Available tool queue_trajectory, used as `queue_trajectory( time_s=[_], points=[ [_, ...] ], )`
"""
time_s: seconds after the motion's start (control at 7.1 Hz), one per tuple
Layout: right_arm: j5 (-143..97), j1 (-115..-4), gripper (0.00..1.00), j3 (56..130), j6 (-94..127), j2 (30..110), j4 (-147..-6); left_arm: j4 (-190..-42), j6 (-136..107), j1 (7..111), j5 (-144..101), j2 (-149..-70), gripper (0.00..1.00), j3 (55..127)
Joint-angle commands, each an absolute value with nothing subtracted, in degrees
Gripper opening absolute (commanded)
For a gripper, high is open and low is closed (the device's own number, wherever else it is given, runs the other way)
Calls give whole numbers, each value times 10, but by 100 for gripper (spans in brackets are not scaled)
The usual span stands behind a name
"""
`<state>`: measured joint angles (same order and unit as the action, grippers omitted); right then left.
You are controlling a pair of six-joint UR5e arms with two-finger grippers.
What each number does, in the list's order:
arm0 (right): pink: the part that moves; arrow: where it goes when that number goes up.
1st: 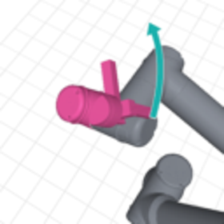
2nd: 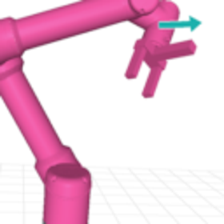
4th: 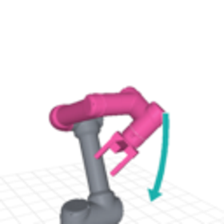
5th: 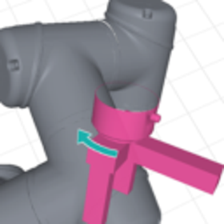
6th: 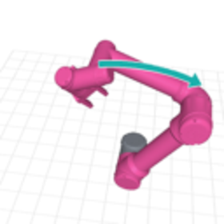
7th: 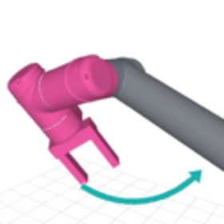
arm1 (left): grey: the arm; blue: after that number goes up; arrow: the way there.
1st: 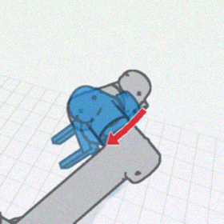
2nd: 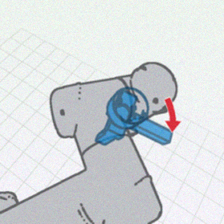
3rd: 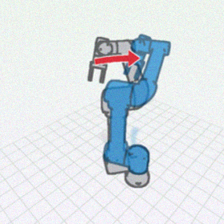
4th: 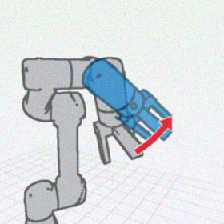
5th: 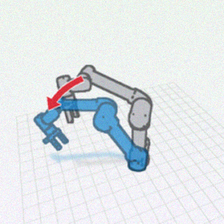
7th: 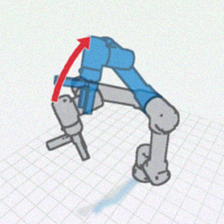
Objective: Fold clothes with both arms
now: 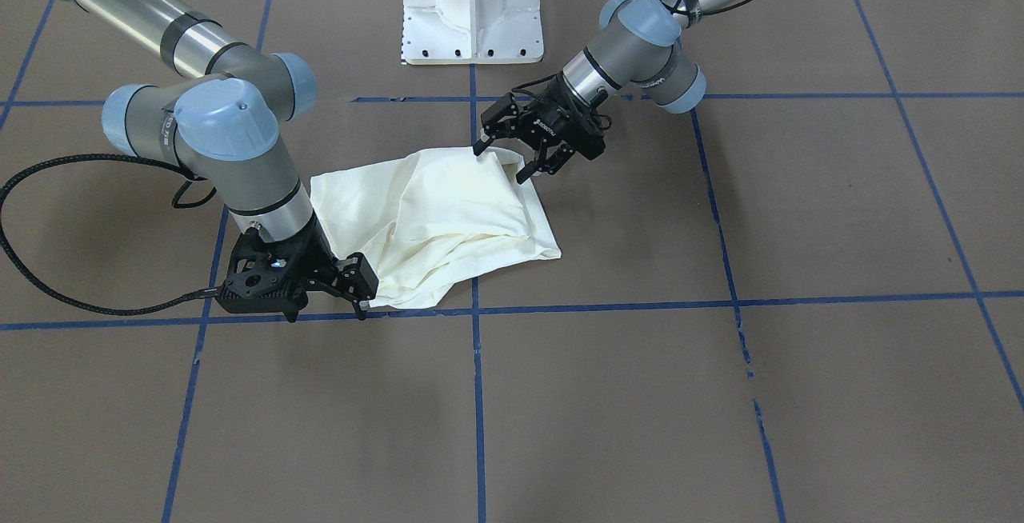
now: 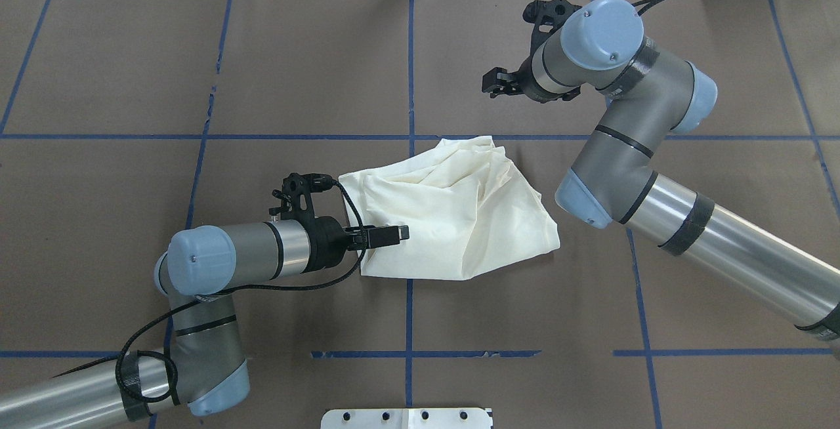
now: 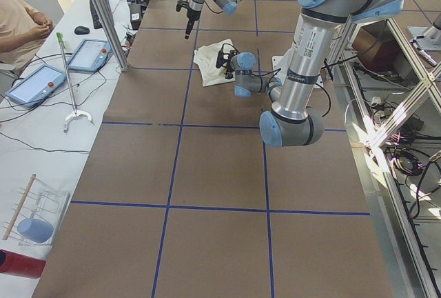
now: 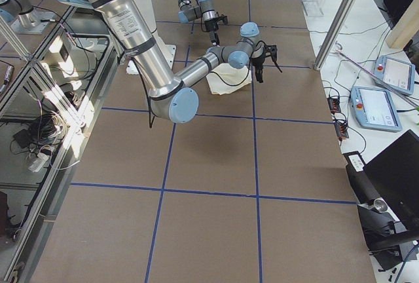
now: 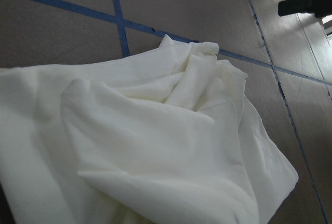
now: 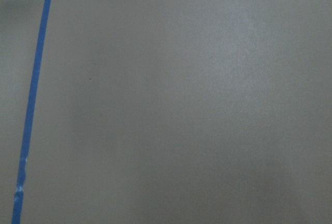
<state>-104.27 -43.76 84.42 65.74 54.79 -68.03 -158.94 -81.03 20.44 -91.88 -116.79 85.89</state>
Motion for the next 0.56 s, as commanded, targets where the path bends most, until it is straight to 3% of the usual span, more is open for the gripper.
queue_trajectory(
  time_s=[0.0,0.42],
  points=[
    [-1042,-438,100,846,657,550,-680,-1599,-859,183,-912,-1170,100,859],
    [-1042,-438,100,846,657,551,-680,-1647,-864,153,-915,-1172,100,859]
  ],
)
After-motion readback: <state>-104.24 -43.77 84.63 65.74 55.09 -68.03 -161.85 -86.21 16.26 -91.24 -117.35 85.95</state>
